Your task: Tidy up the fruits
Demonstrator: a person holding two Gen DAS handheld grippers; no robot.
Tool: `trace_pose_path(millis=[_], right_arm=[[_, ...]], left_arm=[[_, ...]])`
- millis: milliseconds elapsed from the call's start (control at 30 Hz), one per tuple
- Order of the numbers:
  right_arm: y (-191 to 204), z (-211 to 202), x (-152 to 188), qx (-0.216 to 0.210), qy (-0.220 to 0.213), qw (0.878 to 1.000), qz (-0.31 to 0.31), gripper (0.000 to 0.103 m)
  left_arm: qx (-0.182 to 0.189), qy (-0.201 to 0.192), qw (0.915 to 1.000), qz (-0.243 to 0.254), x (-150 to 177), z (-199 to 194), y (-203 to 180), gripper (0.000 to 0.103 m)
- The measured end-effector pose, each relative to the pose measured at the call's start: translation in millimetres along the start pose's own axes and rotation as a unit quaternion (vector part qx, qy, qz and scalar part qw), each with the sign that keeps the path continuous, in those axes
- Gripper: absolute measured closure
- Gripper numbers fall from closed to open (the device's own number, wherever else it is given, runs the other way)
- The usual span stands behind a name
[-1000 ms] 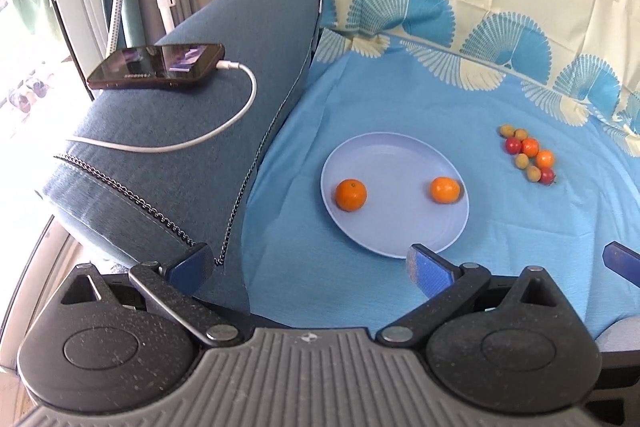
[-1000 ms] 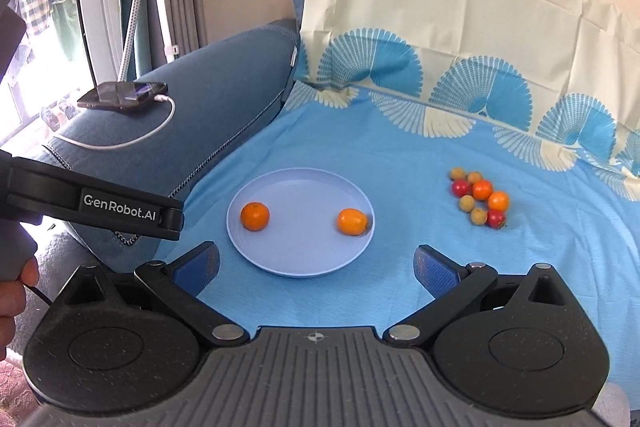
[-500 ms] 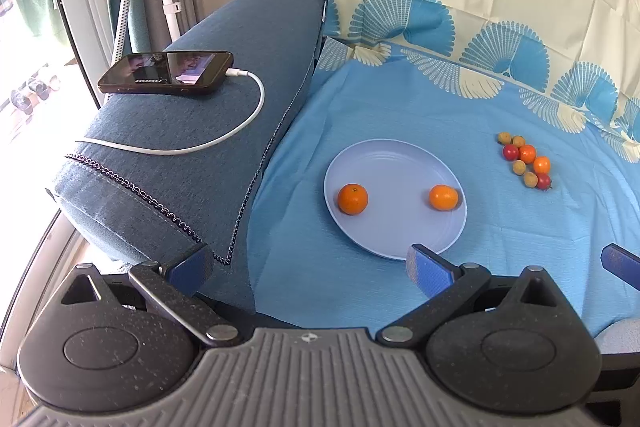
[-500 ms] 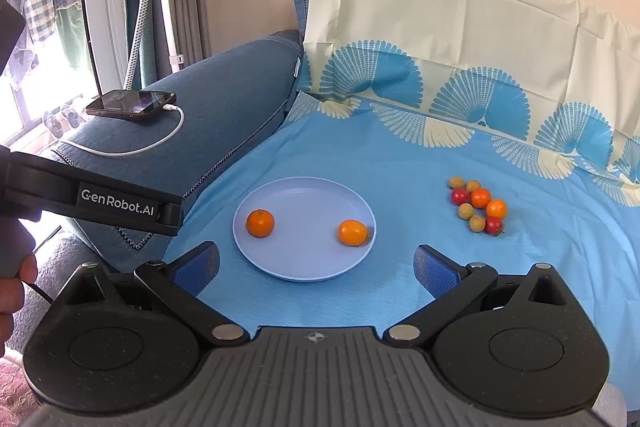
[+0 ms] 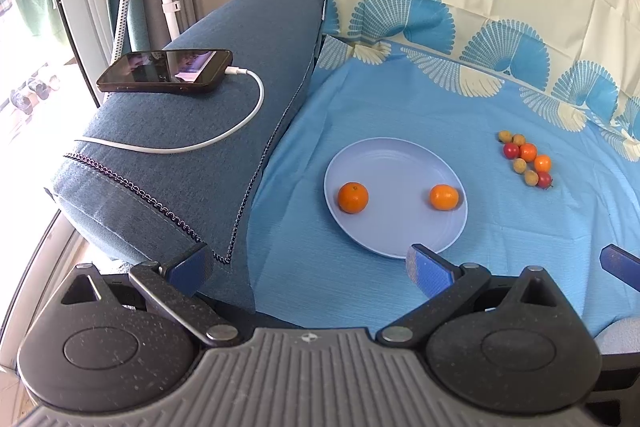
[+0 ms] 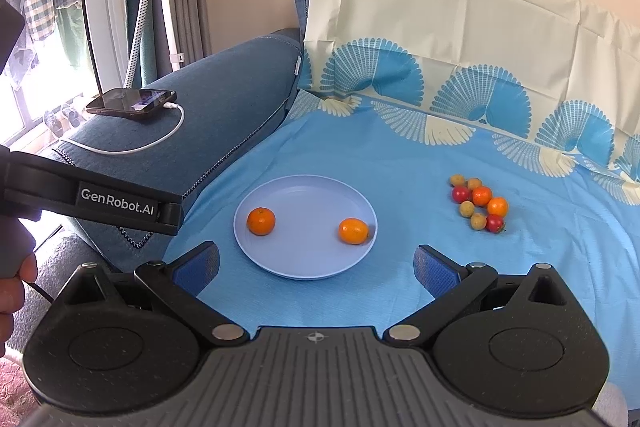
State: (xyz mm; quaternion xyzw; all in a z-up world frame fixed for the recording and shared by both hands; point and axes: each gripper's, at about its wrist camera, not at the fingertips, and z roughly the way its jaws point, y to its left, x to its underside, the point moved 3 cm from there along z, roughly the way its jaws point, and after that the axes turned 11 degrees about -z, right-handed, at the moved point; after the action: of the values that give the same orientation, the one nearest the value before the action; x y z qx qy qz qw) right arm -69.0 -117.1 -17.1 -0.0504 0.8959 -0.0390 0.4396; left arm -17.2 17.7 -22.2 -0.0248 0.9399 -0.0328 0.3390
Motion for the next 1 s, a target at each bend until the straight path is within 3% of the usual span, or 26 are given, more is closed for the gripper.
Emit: trace_pose_path(millis=[1000], right_arm=[[-15.0, 20.7, 5.2, -0.004, 0.017, 0.999, 0.031, 0.001]], left_arm=[[-0.015, 0.024, 0.9994, 0.019, -7.3, 25.8, -16.0, 0.0]])
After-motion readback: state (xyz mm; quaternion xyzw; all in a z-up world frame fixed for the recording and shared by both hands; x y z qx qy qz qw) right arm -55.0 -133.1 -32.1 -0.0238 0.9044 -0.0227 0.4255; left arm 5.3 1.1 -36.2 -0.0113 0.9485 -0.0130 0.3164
